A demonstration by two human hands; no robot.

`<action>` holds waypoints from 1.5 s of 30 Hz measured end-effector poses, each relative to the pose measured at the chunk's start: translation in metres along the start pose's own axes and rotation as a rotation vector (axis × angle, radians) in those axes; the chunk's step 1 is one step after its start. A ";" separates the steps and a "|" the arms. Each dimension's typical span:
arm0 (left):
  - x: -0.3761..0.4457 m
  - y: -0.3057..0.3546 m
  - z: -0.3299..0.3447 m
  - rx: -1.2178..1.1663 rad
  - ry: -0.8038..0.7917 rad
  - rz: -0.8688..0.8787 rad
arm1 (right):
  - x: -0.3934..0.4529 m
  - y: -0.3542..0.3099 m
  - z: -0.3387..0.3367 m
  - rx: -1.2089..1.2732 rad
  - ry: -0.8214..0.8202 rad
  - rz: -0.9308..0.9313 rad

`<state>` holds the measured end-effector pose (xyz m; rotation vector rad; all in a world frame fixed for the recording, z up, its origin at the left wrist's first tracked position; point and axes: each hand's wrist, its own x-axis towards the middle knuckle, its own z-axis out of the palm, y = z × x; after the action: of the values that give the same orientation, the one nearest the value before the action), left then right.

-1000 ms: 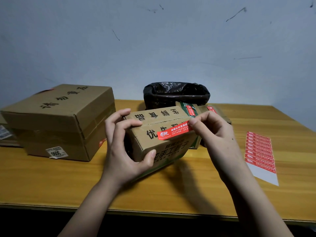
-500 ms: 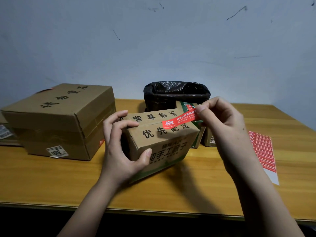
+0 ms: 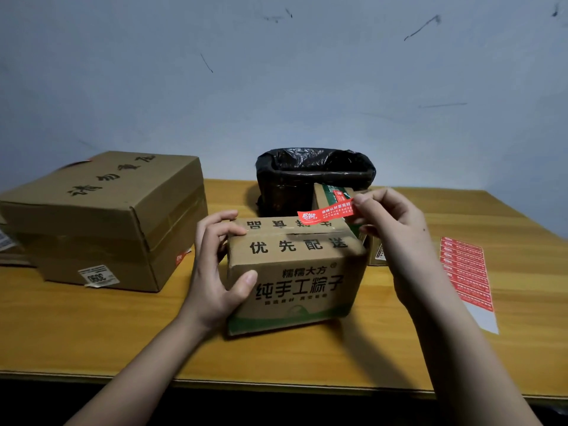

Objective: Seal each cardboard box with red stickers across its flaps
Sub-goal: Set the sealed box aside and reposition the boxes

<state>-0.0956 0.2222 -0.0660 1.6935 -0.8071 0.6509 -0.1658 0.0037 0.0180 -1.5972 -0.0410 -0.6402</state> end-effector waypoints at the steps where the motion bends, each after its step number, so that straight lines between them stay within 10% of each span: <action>1: 0.000 -0.003 0.000 -0.008 -0.006 0.000 | 0.001 0.001 0.000 -0.001 0.003 0.005; 36: 0.003 -0.024 0.005 -0.091 -0.273 -0.029 | 0.004 0.025 0.007 -0.079 -0.031 0.055; 45: 0.049 0.041 0.004 0.275 -0.069 -0.085 | 0.002 0.017 0.008 -0.043 -0.042 0.014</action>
<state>-0.0980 0.2026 -0.0050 1.9978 -0.7136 0.6720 -0.1542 0.0075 0.0034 -1.6512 -0.0474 -0.6009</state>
